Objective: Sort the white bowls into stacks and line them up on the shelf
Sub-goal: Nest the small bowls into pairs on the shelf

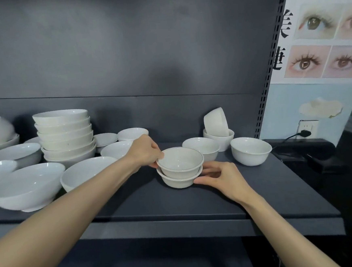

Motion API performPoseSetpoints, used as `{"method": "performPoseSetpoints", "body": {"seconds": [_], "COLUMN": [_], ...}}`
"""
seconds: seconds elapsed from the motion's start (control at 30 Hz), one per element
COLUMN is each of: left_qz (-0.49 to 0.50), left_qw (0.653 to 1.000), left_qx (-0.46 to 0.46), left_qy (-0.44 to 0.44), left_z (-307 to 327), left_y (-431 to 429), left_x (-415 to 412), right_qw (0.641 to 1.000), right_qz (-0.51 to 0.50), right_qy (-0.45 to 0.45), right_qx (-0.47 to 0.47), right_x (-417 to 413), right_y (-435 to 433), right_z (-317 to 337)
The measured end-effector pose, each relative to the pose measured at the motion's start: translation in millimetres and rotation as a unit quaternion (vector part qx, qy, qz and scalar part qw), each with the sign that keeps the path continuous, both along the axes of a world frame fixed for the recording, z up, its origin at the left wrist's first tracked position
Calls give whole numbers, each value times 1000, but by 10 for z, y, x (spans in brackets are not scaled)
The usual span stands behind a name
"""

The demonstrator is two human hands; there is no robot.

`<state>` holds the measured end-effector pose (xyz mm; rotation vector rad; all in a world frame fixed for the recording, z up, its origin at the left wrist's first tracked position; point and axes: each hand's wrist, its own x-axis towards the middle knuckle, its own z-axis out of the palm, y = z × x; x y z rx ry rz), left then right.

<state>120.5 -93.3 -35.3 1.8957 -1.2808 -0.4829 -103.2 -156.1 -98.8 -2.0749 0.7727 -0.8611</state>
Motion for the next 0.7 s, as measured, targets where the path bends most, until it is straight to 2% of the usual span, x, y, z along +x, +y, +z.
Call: {"method": "performPoseSetpoints", "body": {"seconds": [0.23,0.43,0.7], "left_qz": [5,-98,-70], "left_qw": [998,995,994], "left_qx": [-12,-21,-77], "left_qy": [-64,12,22], "left_z": [-121,-213,-363], "left_y": [115,336,316], "left_x": [-22,-163,-163], "right_qw": [1000,1000,1000], "right_qz": [1,0,7], "right_qy": [2,6,7], "right_qx": [-8,-20,-25], "right_x": [-1,0,-5], "right_y": [-5,7,33], "right_z": [6,12,26]}}
